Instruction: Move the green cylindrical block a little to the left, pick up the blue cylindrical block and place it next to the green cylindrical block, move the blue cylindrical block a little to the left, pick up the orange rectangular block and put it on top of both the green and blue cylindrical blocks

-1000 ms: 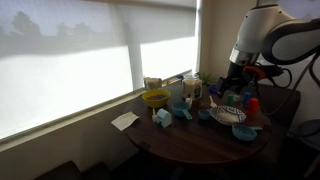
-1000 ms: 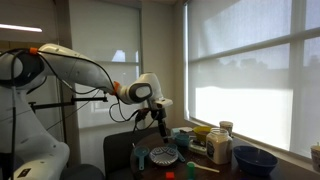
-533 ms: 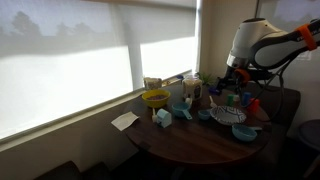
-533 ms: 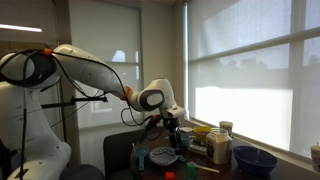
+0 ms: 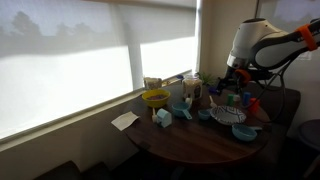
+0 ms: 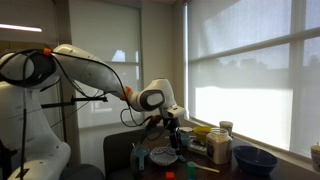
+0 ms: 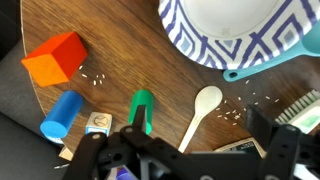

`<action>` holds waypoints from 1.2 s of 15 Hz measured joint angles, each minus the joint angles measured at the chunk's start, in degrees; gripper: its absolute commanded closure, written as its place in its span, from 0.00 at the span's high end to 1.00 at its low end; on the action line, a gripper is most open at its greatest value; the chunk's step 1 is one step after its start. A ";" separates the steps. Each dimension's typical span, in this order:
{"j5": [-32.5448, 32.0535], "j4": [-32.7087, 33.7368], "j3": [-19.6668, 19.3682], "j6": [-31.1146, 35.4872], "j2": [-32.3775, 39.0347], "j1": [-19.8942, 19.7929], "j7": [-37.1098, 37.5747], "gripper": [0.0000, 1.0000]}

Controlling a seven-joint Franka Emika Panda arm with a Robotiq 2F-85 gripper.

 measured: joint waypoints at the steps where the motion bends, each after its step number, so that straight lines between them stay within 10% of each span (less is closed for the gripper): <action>1: -0.52 -0.01 -0.49 0.00 0.00 -0.01 -0.78 1.00; 18: -0.84 0.00 -7.32 2.27 2.11 -0.15 -15.48 1.00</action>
